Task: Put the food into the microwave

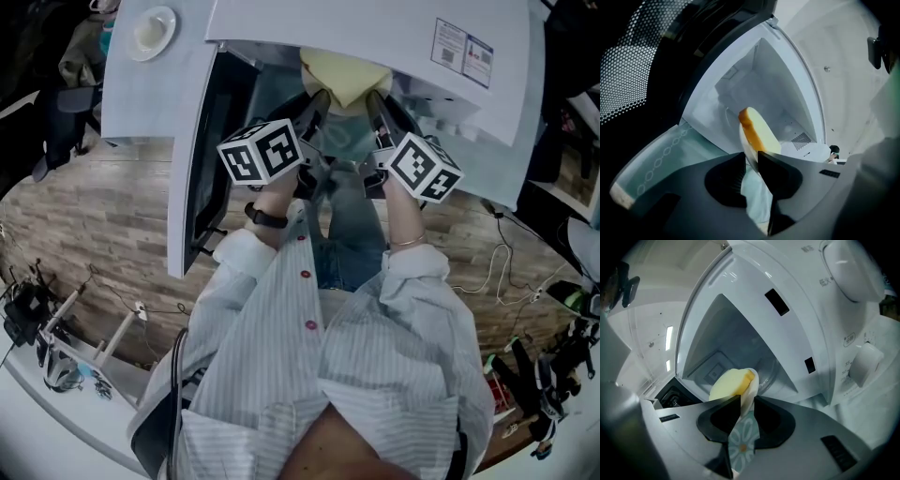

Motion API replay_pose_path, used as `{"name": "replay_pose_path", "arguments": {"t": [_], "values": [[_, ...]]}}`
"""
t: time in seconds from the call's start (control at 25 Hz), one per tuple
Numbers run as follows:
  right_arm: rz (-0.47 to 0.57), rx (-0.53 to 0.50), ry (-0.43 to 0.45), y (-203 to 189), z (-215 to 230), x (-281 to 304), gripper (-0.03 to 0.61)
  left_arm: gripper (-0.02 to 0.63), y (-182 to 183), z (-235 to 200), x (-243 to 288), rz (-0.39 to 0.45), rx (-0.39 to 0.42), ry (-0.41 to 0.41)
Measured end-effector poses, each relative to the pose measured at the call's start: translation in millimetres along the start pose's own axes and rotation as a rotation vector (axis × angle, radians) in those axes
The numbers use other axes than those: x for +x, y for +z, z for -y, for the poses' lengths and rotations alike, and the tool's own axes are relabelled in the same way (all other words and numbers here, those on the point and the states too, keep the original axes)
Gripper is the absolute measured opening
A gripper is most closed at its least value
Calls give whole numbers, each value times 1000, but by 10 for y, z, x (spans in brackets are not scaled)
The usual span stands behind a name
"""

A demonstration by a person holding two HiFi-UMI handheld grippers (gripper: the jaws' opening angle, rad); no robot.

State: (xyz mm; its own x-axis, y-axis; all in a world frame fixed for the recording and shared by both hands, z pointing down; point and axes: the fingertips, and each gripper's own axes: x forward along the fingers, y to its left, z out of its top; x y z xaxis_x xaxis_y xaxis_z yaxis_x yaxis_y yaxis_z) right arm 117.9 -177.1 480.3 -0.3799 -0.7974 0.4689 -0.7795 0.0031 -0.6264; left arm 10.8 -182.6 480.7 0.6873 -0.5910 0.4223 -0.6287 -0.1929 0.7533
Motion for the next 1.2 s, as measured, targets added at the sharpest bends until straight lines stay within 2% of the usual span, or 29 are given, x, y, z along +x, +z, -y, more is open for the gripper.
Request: {"name": "replay_pose_path", "arguments": {"t": [0.56,0.96,1.2], "values": [[31,3,-22,110,114,260,106,80,156,-132,262,5,28,5],[71,42,-26,150,184,390,106,83,247,-182,401,17,70,9],[80,21,-32,173,205,454,106,86,295,-221,456,23,105,15]]}}
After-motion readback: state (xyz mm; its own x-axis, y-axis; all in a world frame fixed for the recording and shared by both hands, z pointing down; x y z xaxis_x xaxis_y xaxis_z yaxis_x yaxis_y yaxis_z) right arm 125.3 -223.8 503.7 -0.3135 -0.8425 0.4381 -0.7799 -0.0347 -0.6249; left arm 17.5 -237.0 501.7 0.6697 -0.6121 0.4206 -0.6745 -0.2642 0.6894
